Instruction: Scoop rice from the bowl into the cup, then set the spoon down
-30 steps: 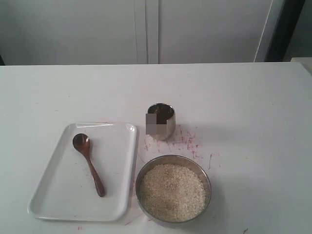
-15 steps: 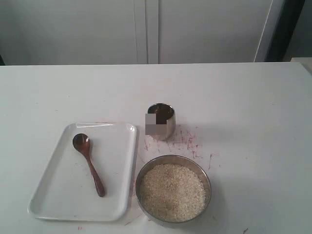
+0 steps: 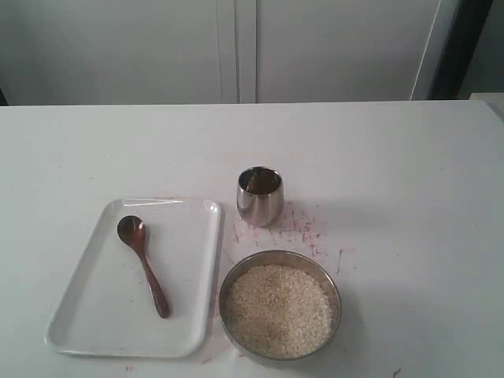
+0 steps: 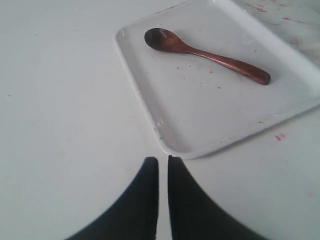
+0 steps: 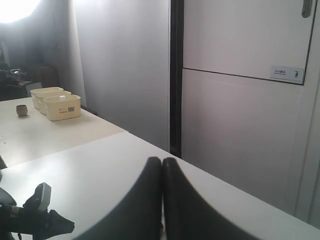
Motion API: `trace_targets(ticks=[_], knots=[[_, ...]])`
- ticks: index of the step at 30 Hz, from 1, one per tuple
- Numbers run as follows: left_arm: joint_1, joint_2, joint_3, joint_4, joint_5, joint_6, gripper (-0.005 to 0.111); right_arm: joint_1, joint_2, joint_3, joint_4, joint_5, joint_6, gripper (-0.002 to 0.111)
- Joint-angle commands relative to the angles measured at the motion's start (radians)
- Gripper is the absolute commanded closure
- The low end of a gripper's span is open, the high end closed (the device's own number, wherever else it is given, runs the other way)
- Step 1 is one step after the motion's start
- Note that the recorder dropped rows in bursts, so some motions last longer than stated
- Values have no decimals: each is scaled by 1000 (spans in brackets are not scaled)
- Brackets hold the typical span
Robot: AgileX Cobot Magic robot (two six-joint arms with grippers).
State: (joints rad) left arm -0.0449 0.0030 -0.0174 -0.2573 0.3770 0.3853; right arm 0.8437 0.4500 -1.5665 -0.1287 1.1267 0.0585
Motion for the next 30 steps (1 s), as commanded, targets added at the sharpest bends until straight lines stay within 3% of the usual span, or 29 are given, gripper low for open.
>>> trace_targets(ticks=[1, 19, 30], knots=[[2, -3, 5, -11, 5, 4, 92, 1, -76, 65, -4, 11, -13, 108], [2, -3, 5, -11, 5, 4, 92, 1, -440, 394, -4, -30, -59, 108], [2, -3, 5, -11, 5, 4, 92, 1, -450, 525, 4, -34, -59, 108]])
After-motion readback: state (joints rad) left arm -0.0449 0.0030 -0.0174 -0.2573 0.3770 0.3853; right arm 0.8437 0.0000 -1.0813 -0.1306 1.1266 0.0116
